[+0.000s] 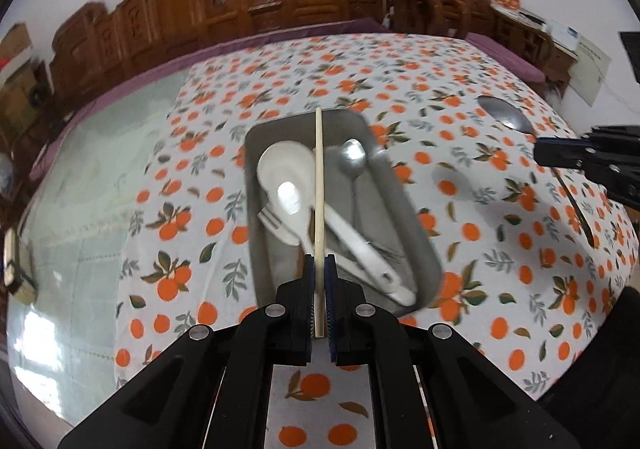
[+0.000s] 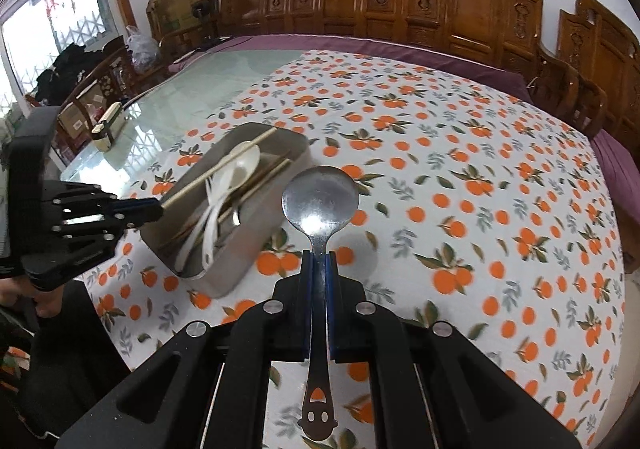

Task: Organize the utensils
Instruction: 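Lower the chopstick and steel spoon into the tray and open both grippers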

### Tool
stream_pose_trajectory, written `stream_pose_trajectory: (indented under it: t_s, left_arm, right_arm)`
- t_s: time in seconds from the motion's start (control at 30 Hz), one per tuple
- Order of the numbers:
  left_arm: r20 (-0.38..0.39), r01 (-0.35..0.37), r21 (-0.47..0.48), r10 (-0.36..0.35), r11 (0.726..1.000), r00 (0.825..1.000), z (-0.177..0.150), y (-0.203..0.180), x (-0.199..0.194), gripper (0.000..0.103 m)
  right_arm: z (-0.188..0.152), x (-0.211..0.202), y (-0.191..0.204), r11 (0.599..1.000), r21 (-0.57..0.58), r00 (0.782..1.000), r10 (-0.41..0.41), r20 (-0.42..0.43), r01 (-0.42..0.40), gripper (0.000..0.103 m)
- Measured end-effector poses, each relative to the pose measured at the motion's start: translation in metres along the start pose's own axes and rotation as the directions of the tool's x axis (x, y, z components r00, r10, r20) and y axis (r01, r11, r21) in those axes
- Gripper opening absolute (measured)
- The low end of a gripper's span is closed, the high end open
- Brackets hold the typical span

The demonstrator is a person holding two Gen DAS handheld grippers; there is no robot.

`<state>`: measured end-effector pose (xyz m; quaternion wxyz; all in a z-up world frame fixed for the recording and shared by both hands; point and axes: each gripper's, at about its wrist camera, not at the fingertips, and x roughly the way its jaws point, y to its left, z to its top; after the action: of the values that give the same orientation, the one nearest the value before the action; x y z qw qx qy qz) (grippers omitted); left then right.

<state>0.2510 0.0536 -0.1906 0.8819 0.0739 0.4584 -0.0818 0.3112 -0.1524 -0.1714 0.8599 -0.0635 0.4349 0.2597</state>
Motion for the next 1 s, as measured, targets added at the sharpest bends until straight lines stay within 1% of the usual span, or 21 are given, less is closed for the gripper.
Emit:
stream_pose_trajectory:
  t_s: [0.2,0.37,0.5,0.6,0.9,1.0]
  left_arm:
    - [-0.036,0.003,-0.034,-0.004,0.999,0.999,-0.001,0.010,0.018,0.004]
    - [-0.039,0.014,-0.046,-0.016,0.999,0.999,0.002,0.013,0.023,0.004]
    - [-0.021,0.018,-0.040,-0.019,0.999,1.000,0.005,0.015,0.018,0.006]
    - [-0.008,0.022,-0.052,-0.022,0.998,1.000,0.006,0.021,0.011,0.016]
    - [0.030,-0.024,-0.063,0.026,0.998,0.999,0.010,0.048,-0.016,0.018]
    - [0.039,-0.043,-0.068,0.045,0.997,0.998,0.011,0.058,-0.024,0.018]
  right_arm:
    - [0.012,0.017,0.017,1.000,0.006,0.999,0.030,-0.011,-0.030,0.007]
    - [0.026,0.028,0.033,0.999,-0.001,0.999,0.052,-0.011,-0.052,0.007]
    - [0.035,0.034,0.043,0.998,-0.007,0.998,0.069,-0.010,-0.069,0.007]
    - [0.043,0.040,0.050,0.997,-0.007,0.997,0.076,-0.006,-0.076,0.007]
    - [0.071,0.067,0.074,0.994,0.013,0.994,0.112,-0.005,-0.112,0.007]
    - [0.079,0.080,0.083,0.994,0.019,0.994,0.110,-0.012,-0.110,0.007]
